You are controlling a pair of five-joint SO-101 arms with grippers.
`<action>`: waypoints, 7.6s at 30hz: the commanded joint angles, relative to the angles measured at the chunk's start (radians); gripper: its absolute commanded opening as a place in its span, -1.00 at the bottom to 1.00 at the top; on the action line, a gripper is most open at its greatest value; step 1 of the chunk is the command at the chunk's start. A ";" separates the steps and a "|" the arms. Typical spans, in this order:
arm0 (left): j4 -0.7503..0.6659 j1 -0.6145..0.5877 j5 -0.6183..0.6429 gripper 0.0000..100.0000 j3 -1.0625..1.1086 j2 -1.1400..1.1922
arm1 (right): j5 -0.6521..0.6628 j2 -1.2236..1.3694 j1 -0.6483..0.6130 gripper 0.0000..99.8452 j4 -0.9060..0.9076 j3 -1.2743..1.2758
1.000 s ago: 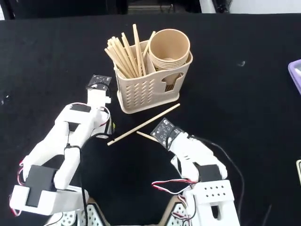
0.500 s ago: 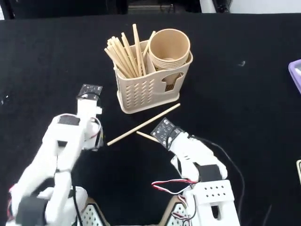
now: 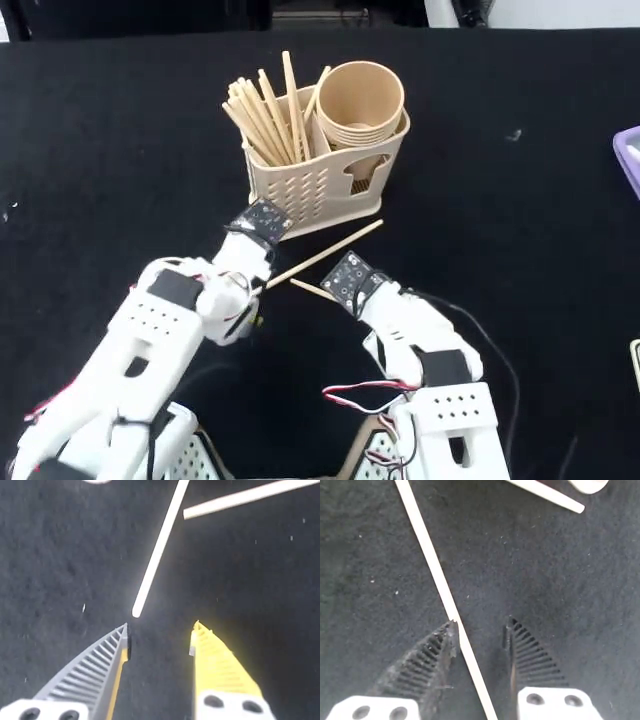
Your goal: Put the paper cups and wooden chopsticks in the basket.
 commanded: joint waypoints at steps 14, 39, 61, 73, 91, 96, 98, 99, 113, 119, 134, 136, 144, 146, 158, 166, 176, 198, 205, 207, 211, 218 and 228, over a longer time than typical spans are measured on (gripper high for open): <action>-0.098 0.013 -0.051 -0.60 -0.231 0.486 | -0.083 -0.015 -0.005 -0.69 -0.032 -0.002; -0.060 0.104 -0.120 -0.94 -0.177 0.496 | -0.084 -0.015 -0.005 -0.69 -0.032 -0.002; 0.377 0.096 -0.114 -0.94 -0.199 -0.330 | -0.454 -0.182 0.347 -0.95 -0.123 -0.008; 0.035 -0.007 0.155 -0.94 -0.404 -0.623 | -0.465 -0.524 0.356 -0.97 0.074 0.061; -0.738 0.042 0.430 -0.94 -0.285 -0.172 | -0.463 -0.533 0.315 -0.97 0.094 0.059; -0.749 0.061 0.430 -0.94 -0.381 0.020 | -0.463 -0.533 0.315 -0.97 0.094 0.059; -0.749 0.062 0.430 -0.94 -0.390 0.080 | -0.463 -0.533 0.315 -0.97 0.094 0.059; -0.749 0.062 0.430 -0.94 -0.392 0.103 | -0.463 -0.533 0.315 -0.97 0.092 0.059; -0.749 0.097 0.430 -0.93 -0.346 0.178 | -0.463 -0.533 0.315 -0.97 0.091 0.059; -0.744 0.102 0.430 -0.94 -0.461 0.176 | -0.463 -0.533 0.315 -0.97 0.092 0.059; -0.746 0.105 0.430 -0.93 -0.403 0.180 | -0.463 -0.533 0.315 -0.97 0.092 0.059; -0.743 0.110 0.430 -0.90 -0.397 0.178 | -0.463 -0.533 0.315 -0.97 0.092 0.059; -0.741 0.102 0.431 -0.76 -0.417 0.176 | -0.463 -0.533 0.315 -0.97 0.092 0.059; -0.741 0.101 0.430 -0.76 -0.429 0.176 | -0.463 -0.533 0.315 -0.97 0.092 0.059; -0.707 -0.002 0.422 -0.76 -0.553 -0.015 | -0.463 -0.533 0.315 -0.97 0.092 0.059; -0.345 -0.193 0.422 -0.75 -0.636 -0.227 | -0.463 -0.533 0.315 -0.96 0.092 0.059; -0.104 -0.555 0.422 -0.75 -0.252 -0.150 | -0.318 -0.533 0.261 -0.74 0.147 -0.016; -0.350 -0.559 0.371 -0.76 -0.062 0.394 | -0.023 0.225 -0.098 -0.68 0.384 -0.484; -0.350 -0.561 0.371 -0.76 -0.059 0.394 | 0.087 0.630 -0.203 -0.61 0.310 -0.591; -0.350 -0.562 0.371 -0.76 -0.059 0.394 | 0.172 0.720 -0.209 -0.60 0.307 -0.605; -0.350 -0.562 0.370 -0.76 -0.059 0.394 | 0.249 0.846 -0.203 -0.60 0.227 -0.621; -0.350 -0.562 0.368 -0.76 -0.059 0.394 | 0.290 1.017 -0.207 -0.61 0.052 -0.622; -0.350 -0.559 0.367 -0.76 -0.059 0.394 | 0.284 1.150 -0.203 -0.96 0.041 -0.697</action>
